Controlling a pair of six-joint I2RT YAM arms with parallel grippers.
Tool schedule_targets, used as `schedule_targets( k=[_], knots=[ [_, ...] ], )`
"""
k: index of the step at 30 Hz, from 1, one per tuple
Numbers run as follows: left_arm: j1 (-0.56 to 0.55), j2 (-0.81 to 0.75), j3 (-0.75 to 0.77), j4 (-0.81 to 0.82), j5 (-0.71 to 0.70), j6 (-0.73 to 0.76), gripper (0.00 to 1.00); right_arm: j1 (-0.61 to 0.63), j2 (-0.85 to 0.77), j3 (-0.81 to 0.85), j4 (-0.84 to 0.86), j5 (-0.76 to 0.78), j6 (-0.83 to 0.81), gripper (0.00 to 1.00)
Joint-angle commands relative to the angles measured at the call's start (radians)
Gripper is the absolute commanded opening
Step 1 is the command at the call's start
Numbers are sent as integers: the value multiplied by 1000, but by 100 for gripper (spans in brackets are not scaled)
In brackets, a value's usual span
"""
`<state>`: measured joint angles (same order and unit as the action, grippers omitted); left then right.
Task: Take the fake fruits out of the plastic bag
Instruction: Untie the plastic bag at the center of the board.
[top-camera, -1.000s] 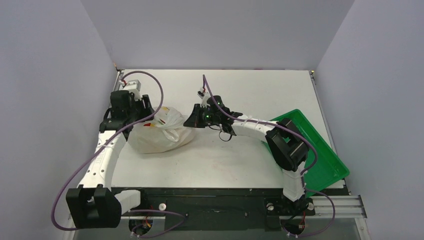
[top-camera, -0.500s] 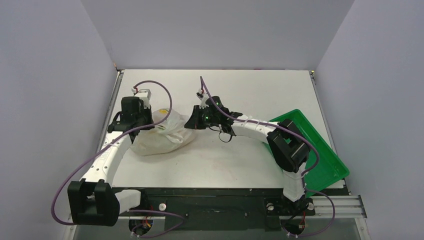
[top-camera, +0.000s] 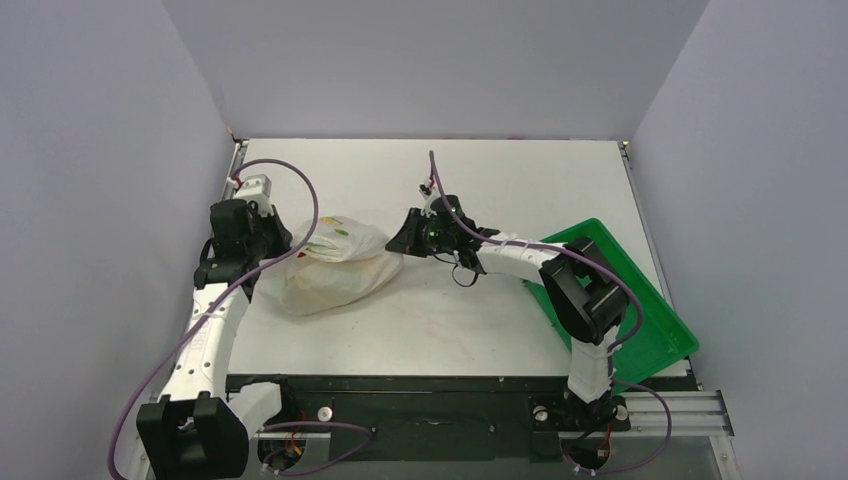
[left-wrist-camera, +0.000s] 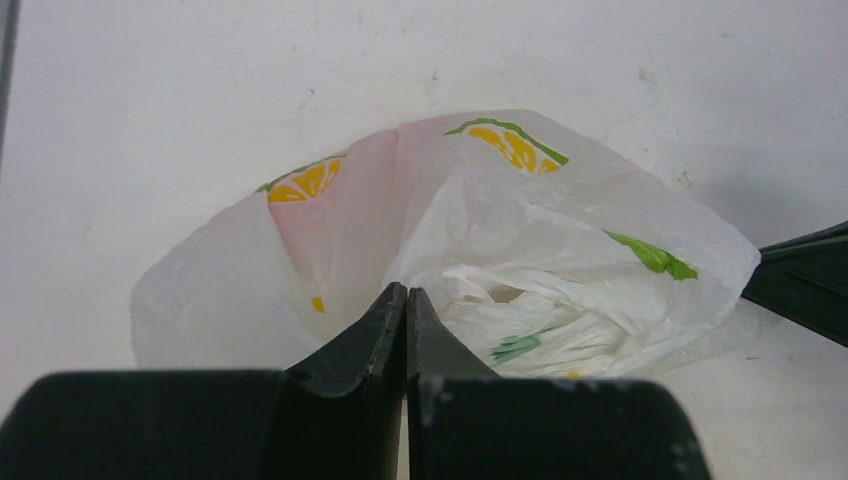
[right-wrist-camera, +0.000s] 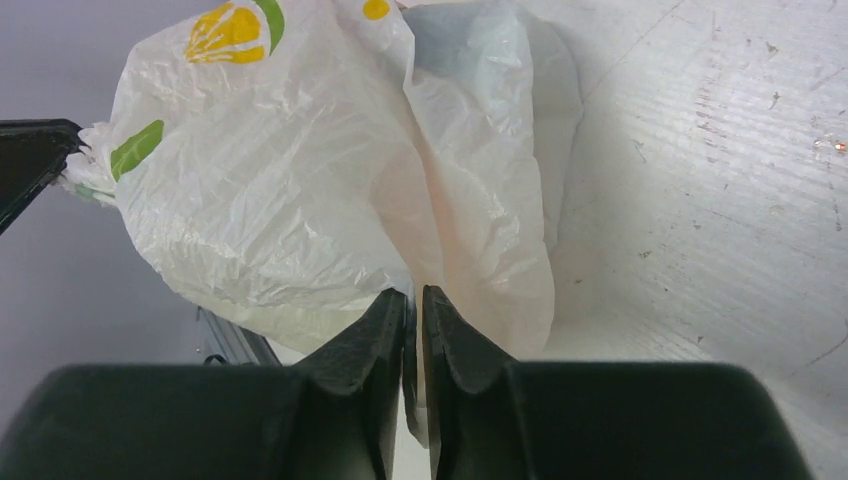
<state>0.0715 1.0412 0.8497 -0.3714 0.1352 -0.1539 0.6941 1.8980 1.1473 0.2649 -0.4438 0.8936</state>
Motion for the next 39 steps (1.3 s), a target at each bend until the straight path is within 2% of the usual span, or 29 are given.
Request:
schedule_targets(
  k=[1, 2, 3, 6, 8, 9, 12, 14, 20, 24, 28, 34, 38, 39],
  knots=[
    [15, 27, 7, 64, 136, -25, 0, 48, -81, 108, -145, 137, -168, 19],
    [16, 27, 7, 65, 143, -25, 0, 61, -101, 123, -217, 167, -197, 24],
    [16, 25, 5, 70, 147, -29, 0, 76, -111, 151, -254, 223, -257, 34],
    [26, 15, -4, 84, 176, -40, 0, 117, -138, 195, -350, 313, -316, 46],
    [29, 13, -7, 91, 184, -45, 0, 146, -152, 203, -362, 364, -253, 55],
    [30, 12, -9, 94, 187, -48, 0, 162, -159, 190, -359, 387, -155, 59],
    [29, 16, -9, 106, 201, -53, 0, 221, -208, 102, -161, 393, 35, 70],
    [34, 21, -6, 108, 212, -58, 0, 258, -209, 61, -56, 421, 156, 72],
    [31, 15, -12, 108, 207, -60, 0, 317, -134, 120, -78, 538, 365, 73],
    [21, 10, -16, 110, 203, -59, 0, 334, -75, 123, -70, 544, 503, 67],
    [4, 6, -16, 109, 183, -59, 0, 344, -41, 115, -11, 556, 554, 66],
    [-13, 0, -18, 110, 174, -60, 0, 346, 8, 169, -45, 594, 564, 62],
    [-36, -8, -19, 103, 143, -54, 0, 347, 40, 180, -42, 618, 612, 52],
    [-39, -12, -20, 103, 135, -52, 0, 347, 44, 183, -41, 624, 628, 47]
  ],
)
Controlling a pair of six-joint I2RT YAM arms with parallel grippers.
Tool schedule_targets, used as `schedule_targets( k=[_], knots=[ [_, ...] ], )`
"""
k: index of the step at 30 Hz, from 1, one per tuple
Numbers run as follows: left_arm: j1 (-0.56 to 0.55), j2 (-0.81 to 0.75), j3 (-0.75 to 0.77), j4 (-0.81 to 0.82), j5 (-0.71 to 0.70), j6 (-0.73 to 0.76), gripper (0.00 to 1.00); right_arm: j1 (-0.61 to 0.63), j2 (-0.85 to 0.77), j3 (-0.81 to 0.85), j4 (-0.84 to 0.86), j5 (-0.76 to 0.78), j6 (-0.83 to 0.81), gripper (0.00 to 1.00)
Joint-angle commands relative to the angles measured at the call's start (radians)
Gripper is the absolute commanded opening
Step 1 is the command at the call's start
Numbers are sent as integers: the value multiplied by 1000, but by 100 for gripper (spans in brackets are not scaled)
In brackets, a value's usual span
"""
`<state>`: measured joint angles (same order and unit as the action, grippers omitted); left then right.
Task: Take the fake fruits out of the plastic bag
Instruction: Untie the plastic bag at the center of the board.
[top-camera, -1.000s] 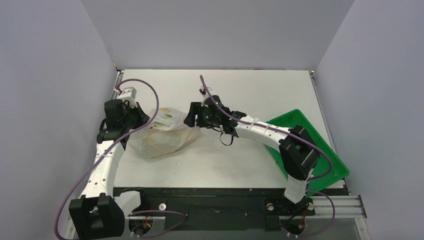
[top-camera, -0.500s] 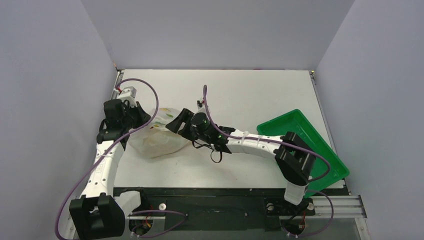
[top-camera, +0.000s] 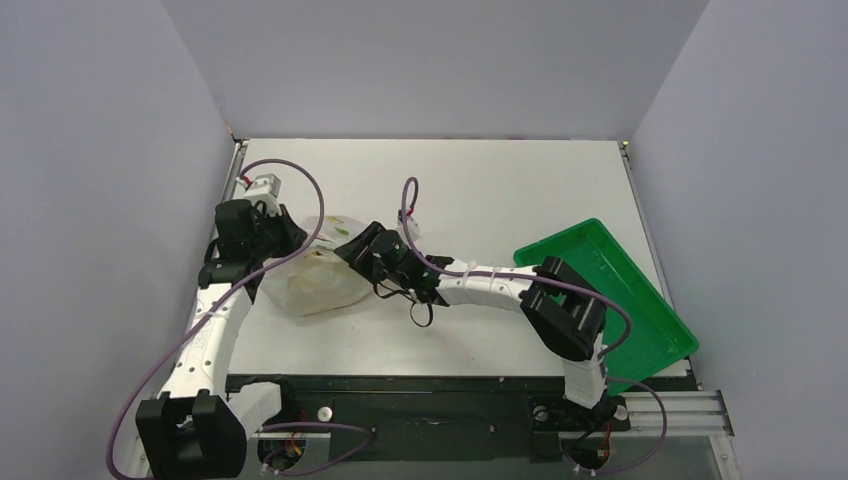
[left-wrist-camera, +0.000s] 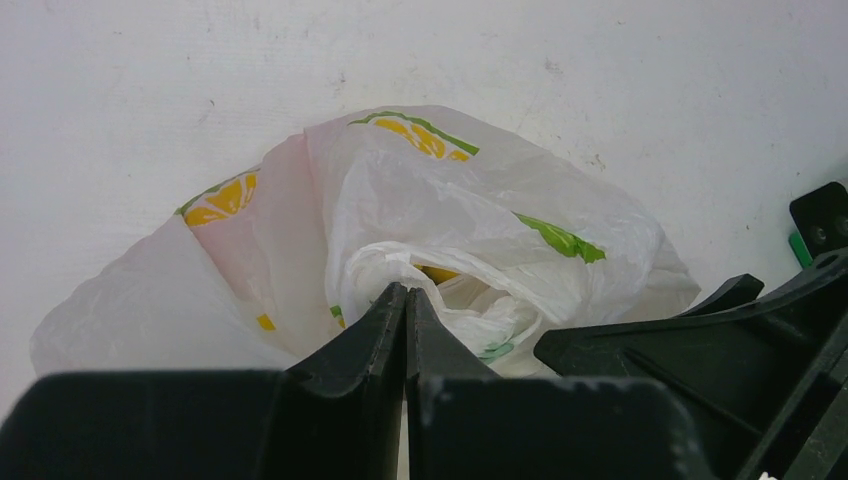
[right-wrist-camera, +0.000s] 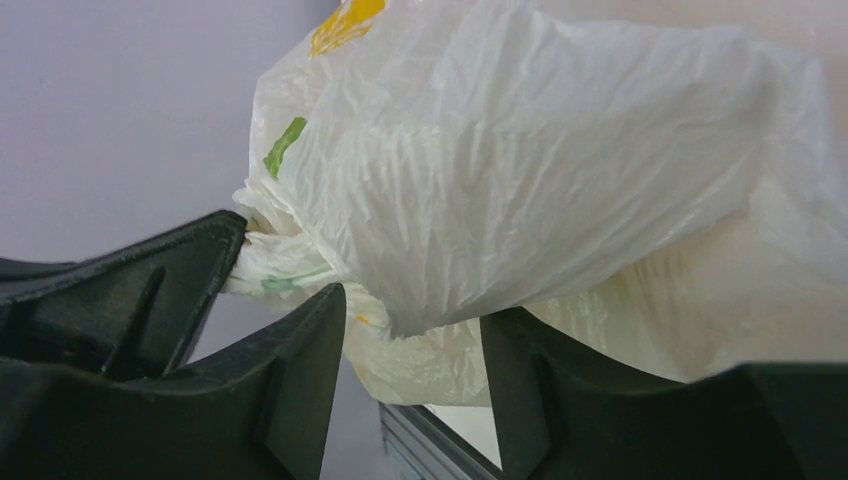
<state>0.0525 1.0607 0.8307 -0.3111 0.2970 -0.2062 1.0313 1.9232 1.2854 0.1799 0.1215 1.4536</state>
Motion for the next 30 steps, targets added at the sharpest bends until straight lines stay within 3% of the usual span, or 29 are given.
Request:
schedule_targets(
  k=[1, 5, 6, 8, 13, 16, 19, 22, 30],
  knots=[
    [-24, -36, -2, 43, -34, 0, 0, 9, 26, 46, 47, 59, 75, 43],
    [-31, -45, 1, 34, -79, -2, 0, 4, 19, 48, 45, 57, 67, 18],
    [-31, -48, 2, 29, -90, -4, 0, 0, 13, 39, 46, 51, 51, 8],
    [-32, -59, 2, 21, -132, -8, 0, -22, -10, -2, 105, -3, 20, 0],
    [-32, -87, -7, -3, -274, -22, 0, -127, -43, -100, 336, -309, -79, 0],
    [-30, -84, -5, -5, -287, -28, 0, -190, -27, -155, 602, -488, -45, 0],
    [-29, -83, -5, -5, -288, -27, 0, -258, 19, -135, 668, -688, -33, 0],
    [-28, -84, -10, -8, -330, -28, 0, -303, 49, -172, 886, -767, 24, 0],
    [-17, -65, -9, -12, -370, -37, 0, -378, 140, -127, 893, -916, 63, 0]
  ],
)
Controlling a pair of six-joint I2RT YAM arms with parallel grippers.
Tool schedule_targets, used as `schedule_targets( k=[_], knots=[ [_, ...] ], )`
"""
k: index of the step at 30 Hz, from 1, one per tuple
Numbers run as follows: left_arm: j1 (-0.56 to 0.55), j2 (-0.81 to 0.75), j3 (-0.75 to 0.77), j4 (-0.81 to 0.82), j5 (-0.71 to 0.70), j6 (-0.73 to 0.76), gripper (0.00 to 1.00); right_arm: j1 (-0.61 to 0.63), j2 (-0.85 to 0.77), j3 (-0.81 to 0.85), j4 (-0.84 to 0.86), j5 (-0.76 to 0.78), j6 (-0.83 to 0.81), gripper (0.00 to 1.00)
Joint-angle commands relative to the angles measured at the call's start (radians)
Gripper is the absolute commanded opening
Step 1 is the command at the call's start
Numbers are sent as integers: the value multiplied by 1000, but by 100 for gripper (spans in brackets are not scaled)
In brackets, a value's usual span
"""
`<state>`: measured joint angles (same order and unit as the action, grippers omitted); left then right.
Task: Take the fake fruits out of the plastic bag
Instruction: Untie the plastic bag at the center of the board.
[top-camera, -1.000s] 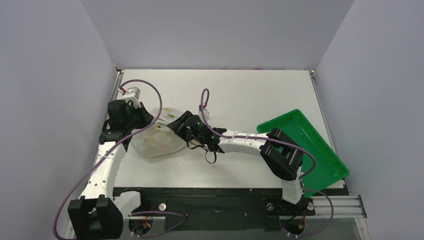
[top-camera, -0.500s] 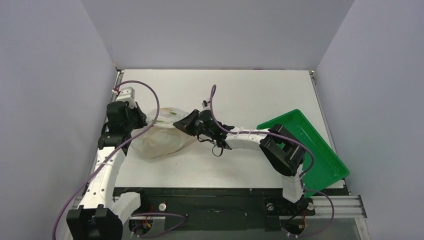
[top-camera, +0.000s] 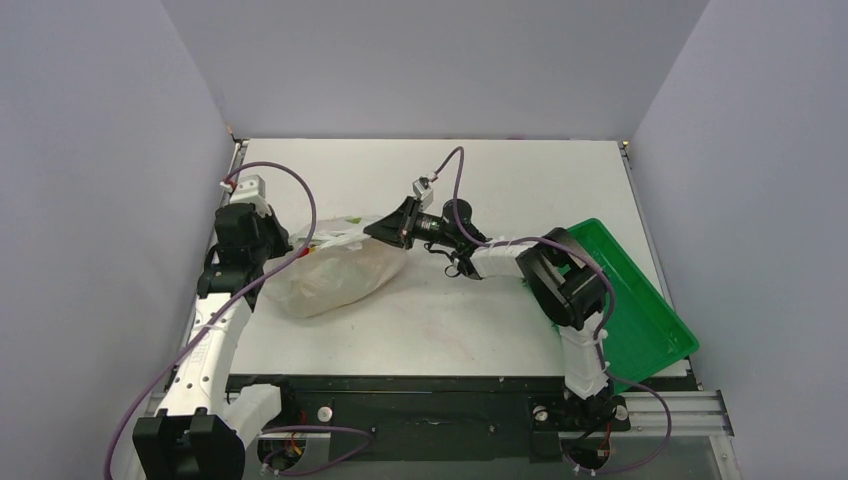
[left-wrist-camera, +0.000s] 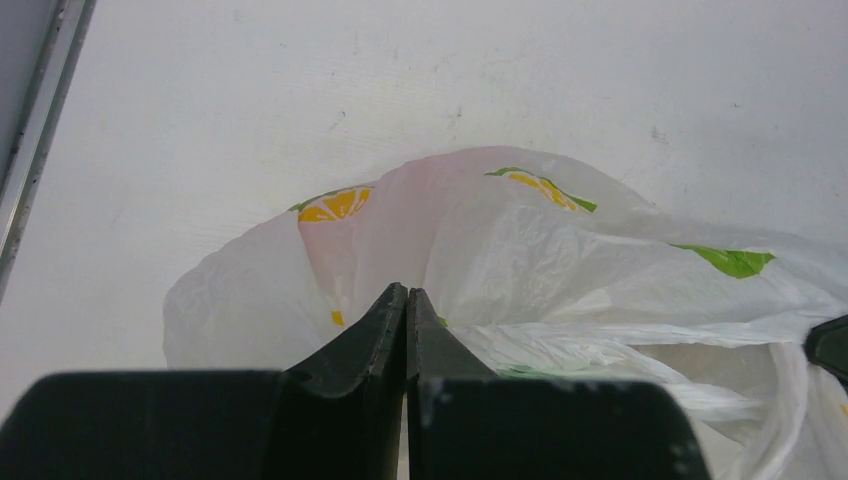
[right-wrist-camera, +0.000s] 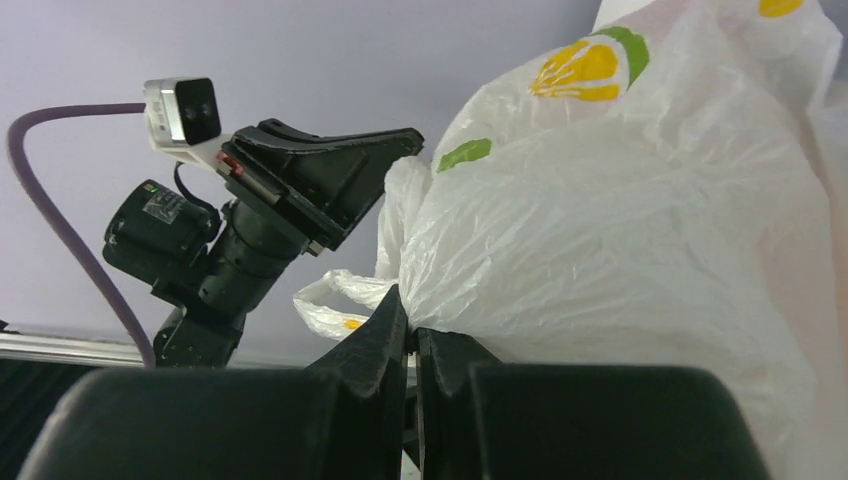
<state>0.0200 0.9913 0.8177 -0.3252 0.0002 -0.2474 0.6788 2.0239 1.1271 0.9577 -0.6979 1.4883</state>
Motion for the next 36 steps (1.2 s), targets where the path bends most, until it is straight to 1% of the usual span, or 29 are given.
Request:
schedule_targets(
  k=[1, 2, 5, 7, 10, 12, 14, 15, 16, 17, 19, 22, 23, 25, 26, 27, 28, 29, 31, 34, 35, 36],
  knots=[
    [18, 6, 4, 1, -74, 4, 0, -25, 47, 32, 130, -95, 55, 0],
    [19, 4, 4, 0, -76, 3, 0, -25, 60, 35, 173, -96, 69, 0],
    [20, -8, -2, 13, -56, 9, 0, -28, 75, 40, 195, -94, 94, 0],
    [19, -12, 0, 24, 9, 26, 0, -30, 76, 39, 195, -86, 96, 0],
    [17, -11, -1, 51, 120, 44, 12, -26, 78, 43, 202, -79, 102, 0],
    [6, -19, -3, 57, 161, 55, 17, -26, 81, 42, 219, -78, 112, 0],
    [-9, -48, -11, 66, 172, 73, 26, -27, 87, 42, 246, -77, 136, 0],
    [-29, -62, -16, 72, 170, 78, 34, -27, 89, 43, 268, -78, 144, 0],
    [-53, -94, -28, 84, 169, 88, 39, -26, 94, 48, 277, -82, 159, 0],
    [-62, -110, -31, 86, 185, 95, 48, -27, 97, 49, 291, -84, 166, 0],
    [-89, -136, -18, 71, 204, 116, 53, -28, 95, 55, 304, -89, 182, 0],
    [-121, -156, 26, 12, 231, 116, 55, -28, 89, 57, 306, -97, 192, 0],
    [-125, -159, 34, -4, 198, 101, 55, -28, 85, 54, 303, -95, 193, 0],
    [-131, -170, 57, -63, 100, -12, 56, -27, 82, 48, 300, -82, 194, 0],
    [-131, -182, 56, -91, 95, -89, 56, -26, 82, 47, 301, -78, 194, 0],
    [-132, -189, 52, -99, 108, -122, 55, -24, 83, 43, 304, -68, 194, 0],
    [-135, -214, 38, -117, 103, -210, 54, -24, 84, 41, 306, -63, 198, 0],
    [-136, -244, 29, -136, 93, -263, 55, -25, 87, 38, 316, -53, 207, 0],
    [-137, -290, -4, -145, 103, -441, 55, -23, 91, 34, 343, -46, 225, 0],
    [-137, -337, -54, -140, 115, -588, 57, -23, 91, 30, 369, -41, 239, 0],
    [-136, -351, -58, -153, 99, -651, 57, -23, 89, 28, 370, -39, 239, 0],
    [-135, -354, -60, -161, 90, -680, 57, -23, 87, 26, 370, -39, 239, 0]
  ],
)
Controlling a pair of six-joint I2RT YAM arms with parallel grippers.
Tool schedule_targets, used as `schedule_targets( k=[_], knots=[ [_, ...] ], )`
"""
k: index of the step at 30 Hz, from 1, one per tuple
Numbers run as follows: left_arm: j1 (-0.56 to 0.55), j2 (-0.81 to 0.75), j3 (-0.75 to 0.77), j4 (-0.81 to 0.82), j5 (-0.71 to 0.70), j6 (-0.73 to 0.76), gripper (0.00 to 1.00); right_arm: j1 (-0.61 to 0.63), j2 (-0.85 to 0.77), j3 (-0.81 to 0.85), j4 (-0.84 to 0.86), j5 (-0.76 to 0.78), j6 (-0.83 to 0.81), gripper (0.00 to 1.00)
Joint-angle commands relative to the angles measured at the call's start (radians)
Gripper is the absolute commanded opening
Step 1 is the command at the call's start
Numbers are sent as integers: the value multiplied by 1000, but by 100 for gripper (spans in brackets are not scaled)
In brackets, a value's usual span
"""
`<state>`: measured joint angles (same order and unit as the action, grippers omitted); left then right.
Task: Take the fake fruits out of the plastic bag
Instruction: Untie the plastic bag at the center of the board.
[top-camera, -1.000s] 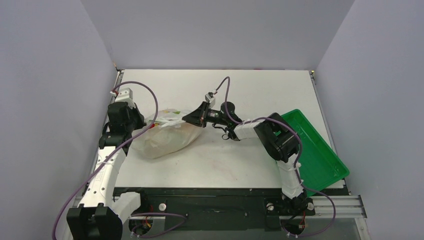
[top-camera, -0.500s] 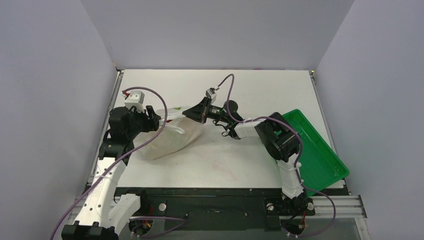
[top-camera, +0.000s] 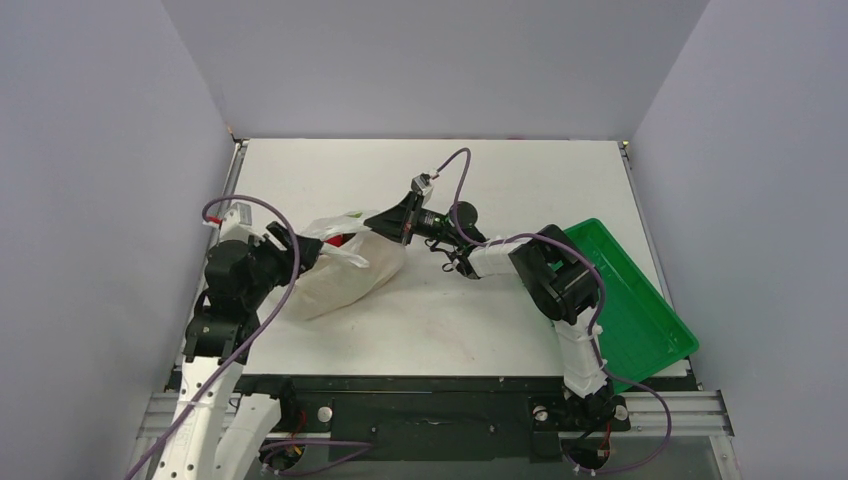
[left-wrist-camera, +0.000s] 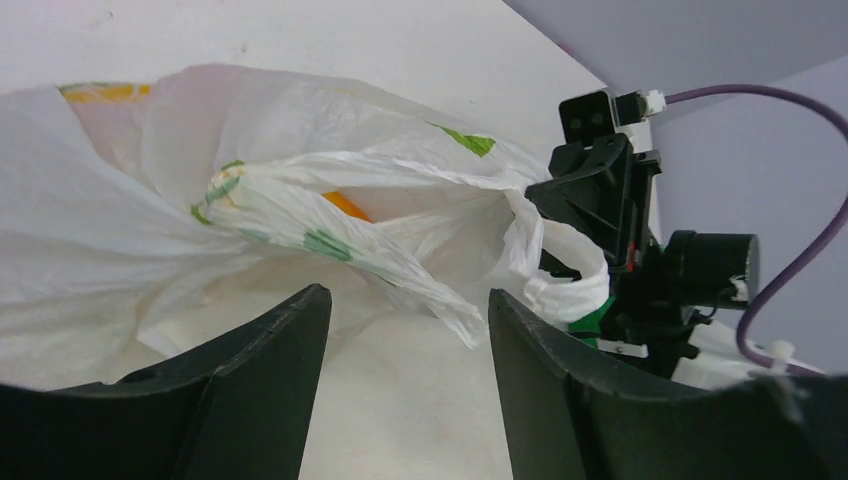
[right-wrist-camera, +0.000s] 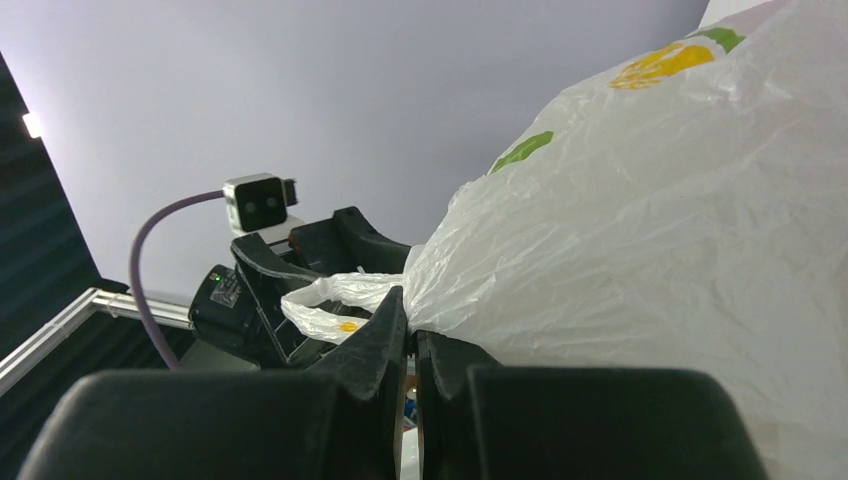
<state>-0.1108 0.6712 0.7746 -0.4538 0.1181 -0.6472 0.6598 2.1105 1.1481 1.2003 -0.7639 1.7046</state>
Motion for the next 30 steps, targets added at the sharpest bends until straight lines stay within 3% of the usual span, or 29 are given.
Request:
schedule_targets(
  k=[1, 5, 9, 13, 26, 28, 29, 30],
  knots=[
    [-5, -41, -24, -47, -48, -342, 57, -4, -4, 3, 127, 28, 23, 0],
    [-5, -61, -88, -64, -70, -566, 59, -4, -20, -9, 127, 36, 16, 0],
    [-6, -74, -179, 36, -68, -674, 61, 4, -29, -12, 128, 37, 14, 0],
    [-5, -22, -226, 211, -9, -656, 62, 13, -35, -13, 122, 36, 7, 0],
    [-3, 75, -261, 420, -13, -606, 61, 33, -27, 30, 85, 32, -4, 0],
    [-3, 92, -257, 434, -9, -595, 58, 36, -27, 30, 79, 33, -6, 0],
    [-2, 94, -259, 455, 8, -591, 49, 35, -26, 28, 79, 33, -8, 0],
    [7, 97, -261, 483, 20, -584, 32, 34, -27, 28, 77, 33, -11, 0]
  ],
)
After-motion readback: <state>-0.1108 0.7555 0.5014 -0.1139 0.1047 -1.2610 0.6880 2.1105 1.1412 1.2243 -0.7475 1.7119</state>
